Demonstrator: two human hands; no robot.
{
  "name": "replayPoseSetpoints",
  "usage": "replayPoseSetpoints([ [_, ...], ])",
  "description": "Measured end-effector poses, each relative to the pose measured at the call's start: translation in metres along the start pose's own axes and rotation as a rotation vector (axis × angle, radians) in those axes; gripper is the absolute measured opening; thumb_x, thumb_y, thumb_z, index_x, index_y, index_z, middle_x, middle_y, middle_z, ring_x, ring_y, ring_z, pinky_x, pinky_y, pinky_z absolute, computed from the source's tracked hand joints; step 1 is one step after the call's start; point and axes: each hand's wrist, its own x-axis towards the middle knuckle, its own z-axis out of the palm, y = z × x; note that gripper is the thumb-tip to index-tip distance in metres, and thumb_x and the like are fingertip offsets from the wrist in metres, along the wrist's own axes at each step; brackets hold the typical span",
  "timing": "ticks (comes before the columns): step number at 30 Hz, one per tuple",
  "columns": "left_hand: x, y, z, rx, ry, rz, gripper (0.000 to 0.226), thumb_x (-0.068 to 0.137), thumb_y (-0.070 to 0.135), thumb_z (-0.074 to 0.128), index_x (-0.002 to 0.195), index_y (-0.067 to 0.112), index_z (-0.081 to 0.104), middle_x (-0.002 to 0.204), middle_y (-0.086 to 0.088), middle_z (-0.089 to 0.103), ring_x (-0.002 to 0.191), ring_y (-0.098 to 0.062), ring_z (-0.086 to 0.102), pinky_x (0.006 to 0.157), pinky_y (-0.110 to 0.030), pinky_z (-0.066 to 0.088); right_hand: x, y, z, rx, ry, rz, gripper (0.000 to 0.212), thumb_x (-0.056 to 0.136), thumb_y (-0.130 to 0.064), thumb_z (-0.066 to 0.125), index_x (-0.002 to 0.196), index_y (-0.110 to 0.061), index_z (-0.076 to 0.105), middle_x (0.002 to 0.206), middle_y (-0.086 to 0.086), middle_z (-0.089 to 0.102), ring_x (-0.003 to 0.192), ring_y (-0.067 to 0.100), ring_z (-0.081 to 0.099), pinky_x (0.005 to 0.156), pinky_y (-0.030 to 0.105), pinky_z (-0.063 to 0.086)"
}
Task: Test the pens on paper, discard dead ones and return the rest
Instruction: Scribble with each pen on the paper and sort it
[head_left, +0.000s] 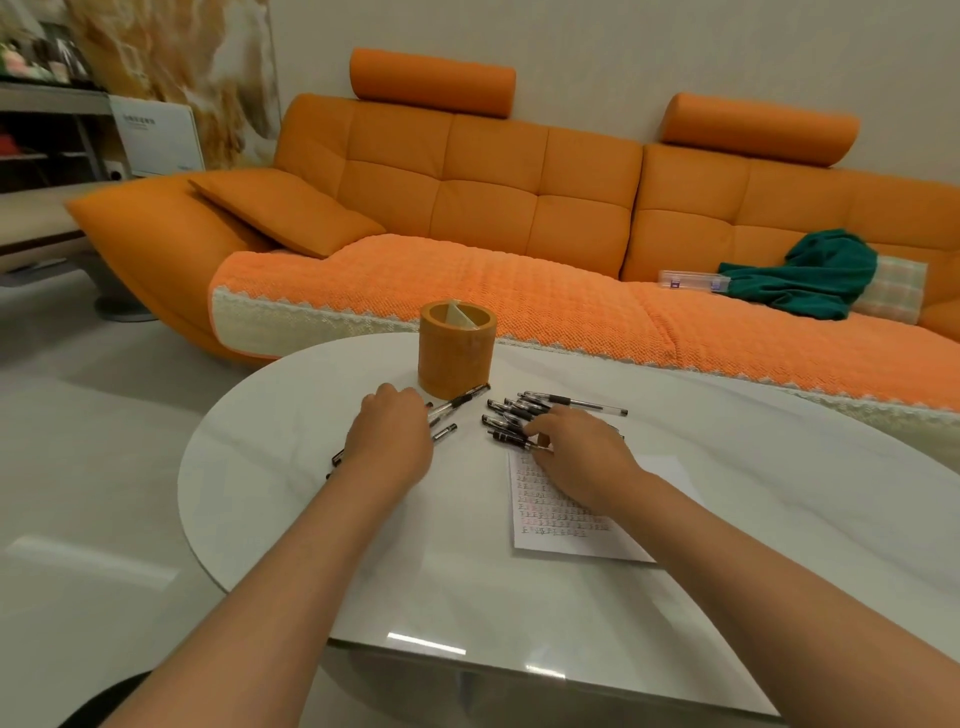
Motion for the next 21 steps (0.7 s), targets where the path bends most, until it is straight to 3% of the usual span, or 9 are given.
replayPoseSetpoints([
  [2,-0.003,0.004,0.001,-0.115,-0.047,-0.001,0.032,0.097,0.006,0.05,0.128,0.012,0.052,0.125,-0.012,0.051,0.113,-0.028,0.053,0.089,-0.035,0.047,0.002,0.003,-0.002,-0.031,0.033,-0.003,0.03,0.096,-0.03,0.062,0.126,-0.025,0.065,0.118,-0.003,0.065,0.11,0.02,0.058,0.088,0.033,0.049],
  [5,-0.01,0.011,0.003,-0.21,-0.107,0.038,0.024,0.095,0.003,0.043,0.117,0.013,0.045,0.103,-0.007,0.057,0.088,-0.022,0.057,0.066,-0.031,0.043,0.001,0.01,-0.003,-0.069,0.061,0.008,0.029,0.094,-0.039,0.061,0.12,-0.027,0.066,0.114,-0.004,0.064,0.107,0.02,0.058,0.084,0.033,0.048],
  [7,-0.012,0.016,0.007,-0.274,-0.15,0.038,0.023,0.095,0.004,0.04,0.116,0.014,0.043,0.091,-0.005,0.056,0.075,-0.017,0.053,0.058,-0.031,0.04,-0.002,0.015,-0.003,-0.073,0.049,0.024,0.029,0.092,-0.041,0.06,0.118,-0.028,0.066,0.111,-0.006,0.062,0.104,0.018,0.059,0.079,0.03,0.046],
  [10,-0.014,0.03,0.016,-0.321,-0.188,0.027,0.035,0.1,0.028,0.046,0.132,0.012,0.041,0.109,-0.005,0.061,0.094,-0.022,0.06,0.078,-0.039,0.052,-0.006,0.023,-0.003,-0.058,0.031,0.04,0.026,0.09,-0.033,0.06,0.115,-0.03,0.065,0.107,-0.008,0.06,0.1,0.015,0.057,0.074,0.026,0.04],
  [13,-0.013,0.042,0.03,-0.171,-0.152,0.032,0.092,0.081,0.074,0.058,0.145,0.013,0.032,0.14,-0.005,0.053,0.123,-0.027,0.056,0.089,-0.042,0.053,-0.006,0.026,-0.003,-0.046,0.038,0.049,0.021,0.09,-0.032,0.061,0.11,-0.03,0.067,0.103,-0.009,0.061,0.095,0.015,0.059,0.072,0.028,0.044],
  [15,-0.013,0.047,0.036,-0.082,-0.137,0.031,0.105,0.07,0.081,0.063,0.144,0.013,0.032,0.141,-0.005,0.052,0.125,-0.027,0.055,0.087,-0.04,0.053,-0.005,0.028,-0.003,-0.048,0.049,0.061,0.016,0.092,-0.031,0.061,0.107,-0.03,0.068,0.102,-0.009,0.062,0.093,0.015,0.061,0.074,0.03,0.049],
  [21,-0.008,0.046,0.04,-0.022,-0.154,0.04,0.105,0.065,0.084,0.064,0.139,0.015,0.037,0.135,-0.002,0.054,0.12,-0.024,0.057,0.088,-0.041,0.054,0.006,0.038,-0.001,-0.11,0.111,0.097,0.015,0.094,-0.027,0.058,0.089,-0.027,0.072,0.087,-0.007,0.066,0.079,0.017,0.062,0.068,0.03,0.049],
])
